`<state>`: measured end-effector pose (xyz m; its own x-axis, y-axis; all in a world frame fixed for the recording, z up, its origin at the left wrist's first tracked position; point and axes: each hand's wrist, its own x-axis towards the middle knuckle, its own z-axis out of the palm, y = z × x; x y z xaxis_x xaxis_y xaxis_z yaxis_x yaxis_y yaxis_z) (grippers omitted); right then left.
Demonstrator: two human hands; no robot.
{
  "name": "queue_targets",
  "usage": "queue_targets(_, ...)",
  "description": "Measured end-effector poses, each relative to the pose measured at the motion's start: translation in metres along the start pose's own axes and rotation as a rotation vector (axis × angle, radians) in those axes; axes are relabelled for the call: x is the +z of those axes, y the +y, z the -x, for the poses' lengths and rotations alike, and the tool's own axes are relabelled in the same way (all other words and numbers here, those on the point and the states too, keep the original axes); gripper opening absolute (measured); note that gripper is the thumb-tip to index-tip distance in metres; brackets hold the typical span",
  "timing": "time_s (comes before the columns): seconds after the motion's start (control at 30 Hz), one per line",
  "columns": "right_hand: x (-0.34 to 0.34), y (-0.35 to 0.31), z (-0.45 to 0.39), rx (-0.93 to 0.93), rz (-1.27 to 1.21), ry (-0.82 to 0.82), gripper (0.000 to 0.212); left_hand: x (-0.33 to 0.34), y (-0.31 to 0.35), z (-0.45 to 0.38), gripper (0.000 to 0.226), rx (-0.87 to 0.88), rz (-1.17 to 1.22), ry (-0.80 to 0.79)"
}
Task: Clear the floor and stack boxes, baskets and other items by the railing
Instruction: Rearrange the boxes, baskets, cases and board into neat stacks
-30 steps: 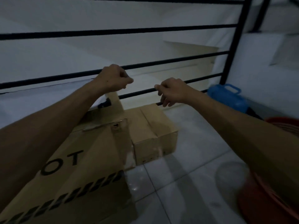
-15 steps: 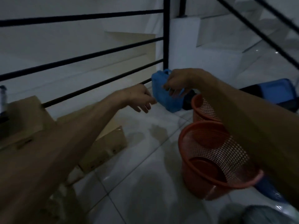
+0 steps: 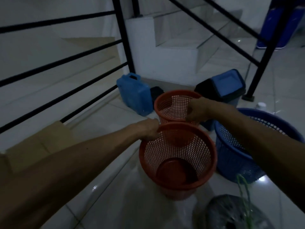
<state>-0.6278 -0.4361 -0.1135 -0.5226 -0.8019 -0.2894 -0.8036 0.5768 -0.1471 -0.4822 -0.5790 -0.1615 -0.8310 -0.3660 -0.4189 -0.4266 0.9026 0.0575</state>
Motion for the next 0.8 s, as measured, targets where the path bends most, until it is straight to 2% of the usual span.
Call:
queue_targets(0.07, 0.015, 0.010, 0.007, 0.030, 0.021, -0.054, 0.026, 0.001, 0.003, -0.005, 0.015, 0.053, 0.000, 0.056)
queue_targets(0.17, 0.028, 0.022, 0.012, 0.053, 0.022, -0.077, 0.020, -0.008, 0.002, -0.011, 0.018, 0.055, 0.053, 0.048)
queue_targets(0.3, 0.035, 0.026, 0.021, 0.047, 0.037, -0.111, 0.028, -0.016, -0.006, -0.020, 0.005, -0.020, 0.226, -0.060)
queue_targets(0.4, 0.039, 0.025, 0.028, 0.068, -0.099, -0.163, 0.036, -0.020, -0.010, -0.023, 0.006, -0.038, 0.325, -0.130)
queue_targets(0.57, 0.046, 0.018, 0.033, 0.067, -0.083, -0.180, 0.034, -0.023, -0.020, -0.027, 0.006, -0.087, 0.338, -0.248)
queue_targets(0.63, 0.049, 0.016, 0.034, 0.084, -0.093, -0.203, 0.025, -0.025, -0.027, -0.027, 0.010, -0.094, 0.340, -0.278)
queue_targets(0.7, 0.048, 0.012, 0.039, 0.102, -0.197, -0.222, 0.005, -0.028, -0.037, -0.026, 0.015, -0.098, 0.345, -0.312)
queue_targets(0.8, 0.045, 0.004, 0.042, 0.126, -0.550, -0.316, 0.019, -0.042, -0.059, -0.021, 0.015, -0.118, 0.383, -0.369)
